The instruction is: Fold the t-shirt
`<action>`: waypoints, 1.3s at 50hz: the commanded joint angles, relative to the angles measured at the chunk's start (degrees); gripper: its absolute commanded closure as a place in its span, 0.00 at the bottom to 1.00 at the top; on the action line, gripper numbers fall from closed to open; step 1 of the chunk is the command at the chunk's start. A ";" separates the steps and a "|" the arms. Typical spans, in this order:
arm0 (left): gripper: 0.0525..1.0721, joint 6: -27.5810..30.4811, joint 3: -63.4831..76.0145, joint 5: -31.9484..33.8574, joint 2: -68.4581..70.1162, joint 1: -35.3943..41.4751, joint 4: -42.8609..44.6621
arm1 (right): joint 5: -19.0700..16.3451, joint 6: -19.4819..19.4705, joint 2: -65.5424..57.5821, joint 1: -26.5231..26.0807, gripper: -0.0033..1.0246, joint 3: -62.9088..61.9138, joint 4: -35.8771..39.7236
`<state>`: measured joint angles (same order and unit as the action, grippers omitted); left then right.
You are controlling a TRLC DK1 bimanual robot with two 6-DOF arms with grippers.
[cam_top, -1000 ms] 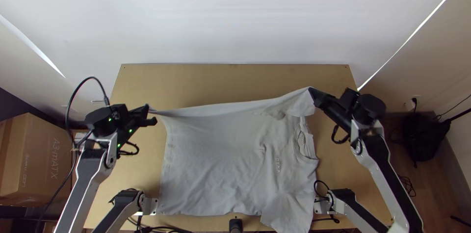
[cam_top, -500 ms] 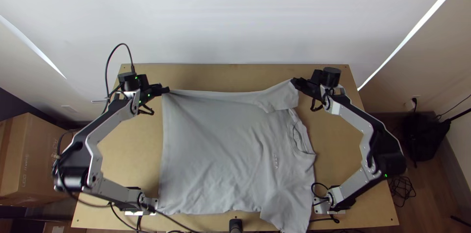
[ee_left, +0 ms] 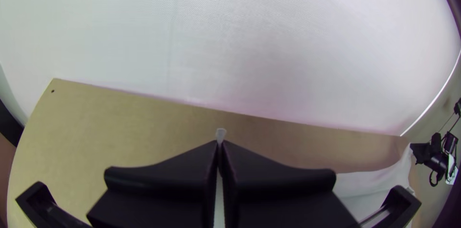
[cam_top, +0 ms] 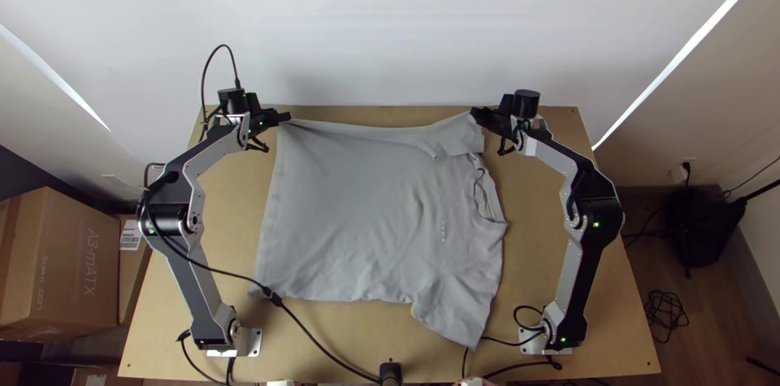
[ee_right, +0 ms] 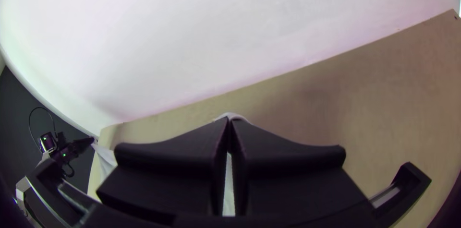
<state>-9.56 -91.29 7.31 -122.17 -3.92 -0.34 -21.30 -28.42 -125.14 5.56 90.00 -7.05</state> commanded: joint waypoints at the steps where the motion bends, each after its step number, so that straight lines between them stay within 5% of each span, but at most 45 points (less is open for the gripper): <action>1: 0.98 -1.69 -5.22 -0.63 -3.34 -0.56 0.16 | 1.52 0.21 -3.09 0.15 0.97 6.16 -0.51; 4: 0.98 -1.86 -6.71 -0.63 -4.48 -0.38 -0.10 | 2.49 0.21 -4.06 0.24 0.94 8.00 0.02; 7: 0.91 -2.04 -7.33 -0.63 -4.48 -0.12 -0.45 | 3.81 0.12 -4.32 0.24 0.58 8.88 1.51; 10: 0.54 -2.21 -7.24 -0.54 -3.60 -0.03 -0.36 | 4.51 -0.05 -4.58 0.15 0.14 10.64 5.03; 11: 0.33 -2.30 -7.24 -0.54 -3.07 0.06 -0.45 | 4.60 -0.14 -4.76 0.06 0.01 11.17 5.82; 13: 0.03 -2.30 -7.33 -0.63 -2.11 0.06 -0.63 | 4.69 -0.40 -4.67 -0.46 0.04 11.96 7.22; 23: 0.04 -3.18 -6.01 -0.54 5.10 -1.44 -0.63 | 6.09 -0.93 2.80 -3.37 0.04 8.44 8.46; 29: 0.04 -5.20 -5.22 0.60 10.81 -3.02 -3.09 | 6.53 -5.33 9.13 -5.39 0.04 7.12 16.63; 44: 0.04 -7.14 3.22 6.58 28.30 -5.13 -13.11 | 4.60 -2.25 27.23 -10.84 0.04 -1.31 30.34; 49: 0.04 -7.05 9.28 7.28 35.68 -5.92 -13.20 | 1.70 -2.16 31.36 -12.86 0.06 -1.58 40.80; 65: 0.04 -7.22 20.71 8.33 56.16 -6.89 -19.79 | 0.29 10.06 43.32 -13.91 0.06 -5.27 79.12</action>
<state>-15.90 -72.99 14.63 -71.88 -10.63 -19.25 -20.64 -22.50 -85.95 -8.32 88.03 65.80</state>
